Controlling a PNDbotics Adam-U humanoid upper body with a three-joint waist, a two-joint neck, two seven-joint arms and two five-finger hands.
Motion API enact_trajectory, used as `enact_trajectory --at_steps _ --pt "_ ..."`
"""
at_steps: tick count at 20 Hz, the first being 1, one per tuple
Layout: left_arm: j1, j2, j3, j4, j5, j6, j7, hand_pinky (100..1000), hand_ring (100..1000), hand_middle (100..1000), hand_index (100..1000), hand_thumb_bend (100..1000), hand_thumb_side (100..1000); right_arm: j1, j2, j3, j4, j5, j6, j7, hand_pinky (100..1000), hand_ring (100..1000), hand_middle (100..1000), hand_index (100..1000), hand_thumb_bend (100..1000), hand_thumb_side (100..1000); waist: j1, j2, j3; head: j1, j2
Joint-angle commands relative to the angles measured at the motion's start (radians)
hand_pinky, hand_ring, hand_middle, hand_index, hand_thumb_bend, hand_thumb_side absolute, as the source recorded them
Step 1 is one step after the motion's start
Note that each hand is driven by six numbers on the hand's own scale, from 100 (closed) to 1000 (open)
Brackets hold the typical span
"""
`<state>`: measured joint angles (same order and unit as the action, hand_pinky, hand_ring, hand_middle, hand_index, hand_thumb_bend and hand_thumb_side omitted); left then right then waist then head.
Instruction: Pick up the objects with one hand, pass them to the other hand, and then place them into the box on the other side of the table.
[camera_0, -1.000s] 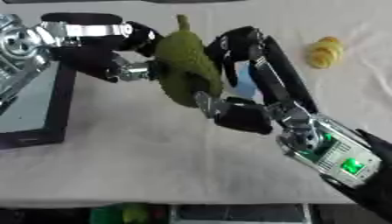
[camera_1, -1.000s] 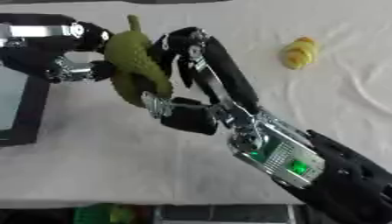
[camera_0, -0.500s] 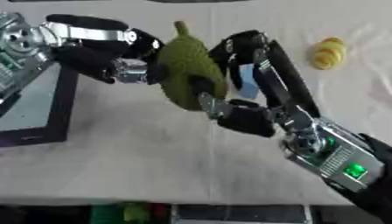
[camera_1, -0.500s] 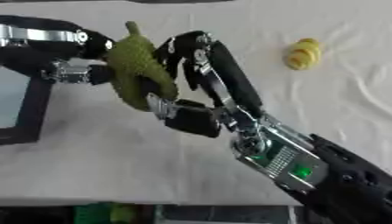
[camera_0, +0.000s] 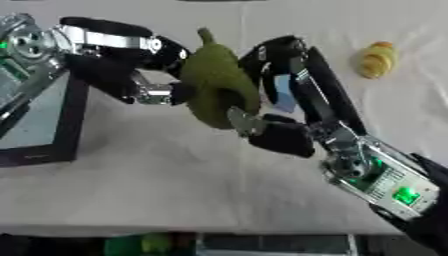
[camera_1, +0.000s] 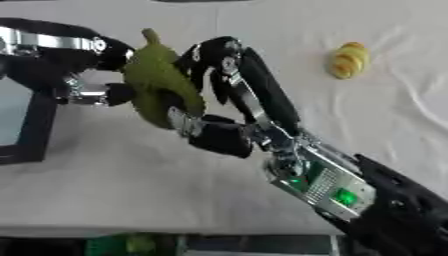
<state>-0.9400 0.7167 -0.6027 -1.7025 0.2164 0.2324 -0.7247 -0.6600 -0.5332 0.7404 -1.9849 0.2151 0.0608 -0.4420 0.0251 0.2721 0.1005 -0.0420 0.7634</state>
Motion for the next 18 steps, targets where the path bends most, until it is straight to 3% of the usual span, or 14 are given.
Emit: enact_trajectory --at_steps 1,10,15,18 --pt "-0.026 -0.003 -0.001 0.002 -0.01 0.003 0.018 970 888 825 872 196 626 -0.021 -0.008 -0.011 -0.015 -0.014 0.005 0.0 154 443 302 426 100 100 0.002 -0.016 0.001 -0.002 -0.003" --pt "-0.04 -0.032 -0.019 0.013 0.009 0.0 0.074 953 881 823 858 163 622 -0.031 -0.002 -0.011 -0.015 -0.026 0.001 0.009 151 441 301 425 100 100 0.003 -0.011 0.0 -0.013 -0.015" --pt "-0.038 -0.038 -0.027 0.017 0.038 0.0 0.109 923 850 797 764 120 592 -0.03 -0.002 -0.012 -0.015 -0.026 0.007 0.007 149 440 300 424 100 100 0.005 -0.008 0.0 -0.015 -0.016" --pt "-0.036 -0.039 -0.032 0.023 0.056 0.004 0.144 880 799 741 688 100 509 -0.027 -0.003 -0.012 -0.015 -0.029 0.013 0.005 147 440 299 424 100 100 0.005 -0.008 0.0 -0.014 -0.016"
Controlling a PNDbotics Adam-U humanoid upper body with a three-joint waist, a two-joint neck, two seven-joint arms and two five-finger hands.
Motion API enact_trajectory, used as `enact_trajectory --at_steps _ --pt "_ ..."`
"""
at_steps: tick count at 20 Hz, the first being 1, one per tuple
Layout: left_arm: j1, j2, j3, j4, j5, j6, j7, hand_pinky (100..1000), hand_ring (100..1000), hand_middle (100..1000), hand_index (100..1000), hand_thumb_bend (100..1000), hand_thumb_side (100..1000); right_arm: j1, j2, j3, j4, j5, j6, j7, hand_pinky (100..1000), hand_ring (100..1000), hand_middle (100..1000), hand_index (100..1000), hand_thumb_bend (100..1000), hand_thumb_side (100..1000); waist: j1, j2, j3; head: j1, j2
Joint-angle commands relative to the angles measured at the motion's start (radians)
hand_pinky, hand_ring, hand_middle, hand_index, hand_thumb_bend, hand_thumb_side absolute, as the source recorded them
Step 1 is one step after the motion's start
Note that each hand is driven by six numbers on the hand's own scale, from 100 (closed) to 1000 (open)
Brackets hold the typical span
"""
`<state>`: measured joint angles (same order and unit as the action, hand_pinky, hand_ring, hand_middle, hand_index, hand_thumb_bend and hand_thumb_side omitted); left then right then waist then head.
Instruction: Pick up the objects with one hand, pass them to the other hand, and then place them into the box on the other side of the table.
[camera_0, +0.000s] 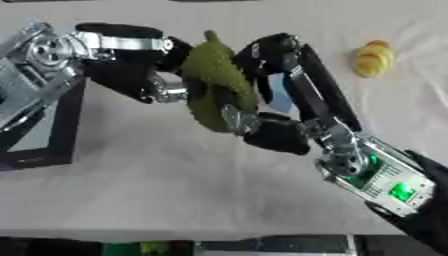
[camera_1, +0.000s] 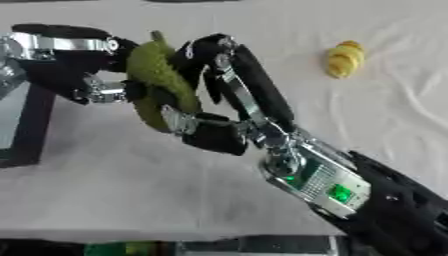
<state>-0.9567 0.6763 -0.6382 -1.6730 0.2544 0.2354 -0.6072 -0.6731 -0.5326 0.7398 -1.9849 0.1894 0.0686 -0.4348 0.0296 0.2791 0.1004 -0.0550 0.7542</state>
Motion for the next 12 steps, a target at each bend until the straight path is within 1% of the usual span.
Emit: enact_trajectory --at_steps 1,2,3,4,5,7,8,11,12 --pt "-0.018 0.002 0.003 -0.005 0.023 0.005 0.04 861 771 708 658 100 445 -0.012 -0.004 -0.011 -0.015 -0.004 0.008 -0.003 146 440 299 424 100 100 0.001 -0.014 0.0 -0.001 -0.006" --pt "-0.017 0.003 0.003 -0.004 0.027 0.009 0.056 839 739 669 631 100 391 -0.01 -0.004 -0.011 -0.015 -0.005 0.011 -0.005 144 440 299 424 100 100 0.001 -0.014 0.0 -0.002 -0.006" --pt "-0.015 0.004 0.003 -0.004 0.03 0.016 0.074 801 682 614 601 100 337 -0.008 -0.004 -0.011 -0.015 -0.006 0.015 -0.006 143 441 299 424 100 100 0.001 -0.014 0.0 -0.002 -0.006" --pt "-0.013 0.005 0.003 -0.004 0.033 0.023 0.093 742 593 545 563 100 288 -0.006 -0.005 -0.011 -0.015 -0.006 0.019 -0.008 141 442 300 426 100 100 0.001 -0.013 0.0 -0.002 -0.006" --pt "-0.011 0.006 0.002 -0.005 0.037 0.032 0.115 688 542 506 540 100 268 -0.005 -0.005 -0.011 -0.015 -0.004 0.026 -0.01 142 443 302 427 100 100 0.0 -0.013 0.001 -0.002 -0.006" --pt "-0.007 0.007 0.001 -0.007 0.051 0.054 0.162 619 485 463 486 100 211 -0.002 -0.004 -0.011 -0.015 -0.003 0.044 -0.014 140 447 304 430 100 100 0.0 -0.012 0.001 -0.002 -0.005" --pt "-0.006 0.008 -0.001 -0.01 0.058 0.064 0.187 595 466 445 462 100 226 -0.001 -0.004 -0.011 -0.015 -0.003 0.054 -0.016 139 448 304 431 100 100 0.0 -0.012 0.001 -0.002 -0.005" --pt "-0.005 0.007 -0.01 -0.018 0.081 0.092 0.257 561 423 398 413 100 344 0.0 -0.002 -0.009 -0.015 -0.004 0.075 -0.02 140 452 313 440 100 100 -0.001 -0.011 0.001 -0.001 -0.007" --pt "-0.005 0.007 -0.014 -0.021 0.087 0.101 0.277 551 412 387 400 100 329 0.0 -0.002 -0.009 -0.015 -0.004 0.079 -0.02 141 454 316 443 100 100 -0.001 -0.011 0.001 0.0 -0.007"
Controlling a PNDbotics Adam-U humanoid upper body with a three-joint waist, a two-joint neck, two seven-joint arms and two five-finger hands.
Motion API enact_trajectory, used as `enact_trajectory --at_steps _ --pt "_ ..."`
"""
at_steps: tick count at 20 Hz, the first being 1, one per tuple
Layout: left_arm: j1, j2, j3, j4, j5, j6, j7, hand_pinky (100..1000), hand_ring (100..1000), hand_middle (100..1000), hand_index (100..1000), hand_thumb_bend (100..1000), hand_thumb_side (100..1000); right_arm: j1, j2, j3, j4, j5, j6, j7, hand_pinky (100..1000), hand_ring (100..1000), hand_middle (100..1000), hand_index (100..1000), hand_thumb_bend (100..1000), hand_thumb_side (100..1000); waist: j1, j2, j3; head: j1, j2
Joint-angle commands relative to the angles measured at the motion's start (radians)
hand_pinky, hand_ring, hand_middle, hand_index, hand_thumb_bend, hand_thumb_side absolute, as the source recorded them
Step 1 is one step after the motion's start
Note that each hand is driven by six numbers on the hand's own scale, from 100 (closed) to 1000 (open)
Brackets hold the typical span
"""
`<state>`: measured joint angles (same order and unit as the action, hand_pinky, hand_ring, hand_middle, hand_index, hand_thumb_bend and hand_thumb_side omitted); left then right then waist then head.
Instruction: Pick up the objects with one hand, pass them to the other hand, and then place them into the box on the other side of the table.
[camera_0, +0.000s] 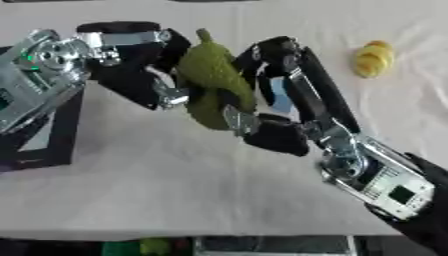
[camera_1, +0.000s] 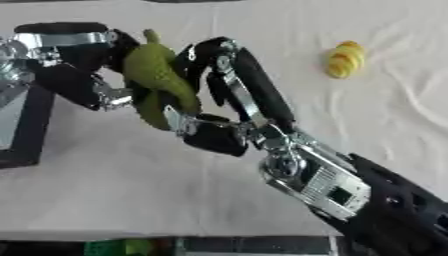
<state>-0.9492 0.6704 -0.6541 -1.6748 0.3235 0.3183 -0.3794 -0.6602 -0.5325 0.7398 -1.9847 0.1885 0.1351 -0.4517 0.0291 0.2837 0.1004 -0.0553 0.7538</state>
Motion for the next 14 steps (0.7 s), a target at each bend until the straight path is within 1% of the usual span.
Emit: enact_trajectory --at_steps 1,6,11,14 --pt "-0.013 0.013 -0.001 -0.022 0.024 0.025 0.067 544 403 380 392 100 333 -0.013 -0.001 -0.009 -0.015 -0.004 0.017 -0.002 153 455 319 446 100 100 -0.001 -0.015 0.001 0.0 -0.007" --pt "-0.014 0.01 -0.013 -0.025 0.055 0.059 0.14 510 360 343 344 100 317 -0.012 0.0 -0.006 -0.015 -0.005 0.034 0.011 172 465 339 465 100 100 -0.001 -0.014 0.0 0.002 -0.009" --pt "-0.017 0.007 -0.019 -0.024 0.059 0.076 0.191 488 335 318 315 100 318 -0.011 0.0 -0.005 -0.015 -0.005 0.024 0.033 207 482 373 501 100 100 0.0 -0.013 -0.002 0.005 -0.009" --pt "-0.02 0.008 -0.021 -0.023 0.028 0.089 0.213 474 327 304 308 100 250 -0.008 -0.002 -0.003 -0.015 -0.002 0.015 0.047 220 492 389 518 100 100 0.0 -0.014 -0.003 0.006 -0.008"
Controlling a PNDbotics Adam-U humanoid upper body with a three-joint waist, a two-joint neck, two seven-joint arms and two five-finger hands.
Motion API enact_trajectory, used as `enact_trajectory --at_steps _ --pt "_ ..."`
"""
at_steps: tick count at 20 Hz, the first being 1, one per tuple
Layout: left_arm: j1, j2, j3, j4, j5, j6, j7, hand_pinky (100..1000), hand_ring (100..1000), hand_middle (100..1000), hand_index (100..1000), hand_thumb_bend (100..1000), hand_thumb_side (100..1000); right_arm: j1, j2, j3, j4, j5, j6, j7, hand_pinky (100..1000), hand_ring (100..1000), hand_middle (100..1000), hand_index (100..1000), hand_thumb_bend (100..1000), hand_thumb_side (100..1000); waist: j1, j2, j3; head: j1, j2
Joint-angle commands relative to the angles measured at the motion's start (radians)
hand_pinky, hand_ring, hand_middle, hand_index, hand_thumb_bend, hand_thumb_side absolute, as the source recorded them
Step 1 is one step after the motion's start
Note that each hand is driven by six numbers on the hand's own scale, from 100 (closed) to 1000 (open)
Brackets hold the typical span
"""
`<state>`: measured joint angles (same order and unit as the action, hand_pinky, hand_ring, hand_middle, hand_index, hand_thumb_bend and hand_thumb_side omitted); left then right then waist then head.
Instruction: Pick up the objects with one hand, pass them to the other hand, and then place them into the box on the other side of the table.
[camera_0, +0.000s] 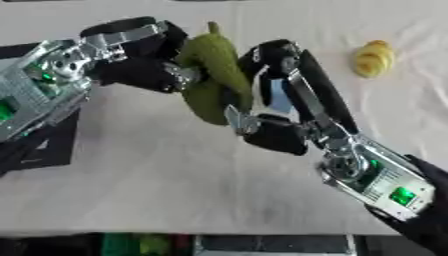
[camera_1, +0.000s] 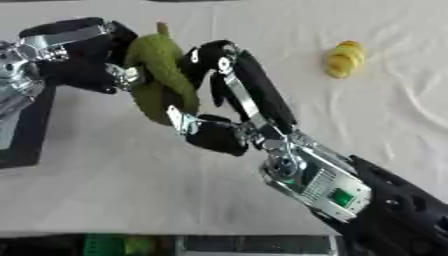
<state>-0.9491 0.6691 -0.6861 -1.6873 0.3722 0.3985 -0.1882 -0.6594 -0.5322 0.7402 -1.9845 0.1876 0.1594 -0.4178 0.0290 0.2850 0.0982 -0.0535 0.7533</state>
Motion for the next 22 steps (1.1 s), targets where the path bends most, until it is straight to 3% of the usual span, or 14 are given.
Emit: enact_trajectory --at_steps 1,4,12,18,22 --pt "-0.021 0.01 0.012 -0.011 -0.039 0.014 0.029 465 323 297 304 100 205 -0.008 -0.003 -0.003 -0.015 0.0 -0.012 0.016 226 497 396 525 100 100 0.0 -0.016 -0.001 0.005 -0.007" --pt "-0.025 0.011 0.014 -0.018 -0.127 0.024 0.047 453 310 278 292 100 138 -0.007 -0.004 -0.004 -0.015 -0.005 -0.019 0.026 238 508 411 540 100 100 0.001 -0.017 -0.002 0.006 -0.008" --pt "-0.024 0.015 0.016 -0.044 -0.234 0.027 0.024 449 284 228 260 100 111 -0.003 -0.008 -0.004 -0.015 -0.005 -0.005 0.035 285 572 506 647 100 105 0.002 -0.016 -0.003 0.008 -0.009" --pt "-0.023 0.022 0.022 -0.049 -0.254 0.031 0.008 428 267 208 243 100 118 0.003 -0.01 0.0 -0.015 0.037 0.068 0.04 283 594 575 709 100 375 0.001 -0.016 -0.002 0.012 -0.012" --pt "-0.022 0.025 0.029 -0.047 -0.278 0.038 0.005 421 263 201 236 100 119 0.004 -0.011 0.005 -0.015 0.08 0.146 0.076 299 623 633 770 100 454 0.0 -0.016 -0.001 0.014 -0.013"
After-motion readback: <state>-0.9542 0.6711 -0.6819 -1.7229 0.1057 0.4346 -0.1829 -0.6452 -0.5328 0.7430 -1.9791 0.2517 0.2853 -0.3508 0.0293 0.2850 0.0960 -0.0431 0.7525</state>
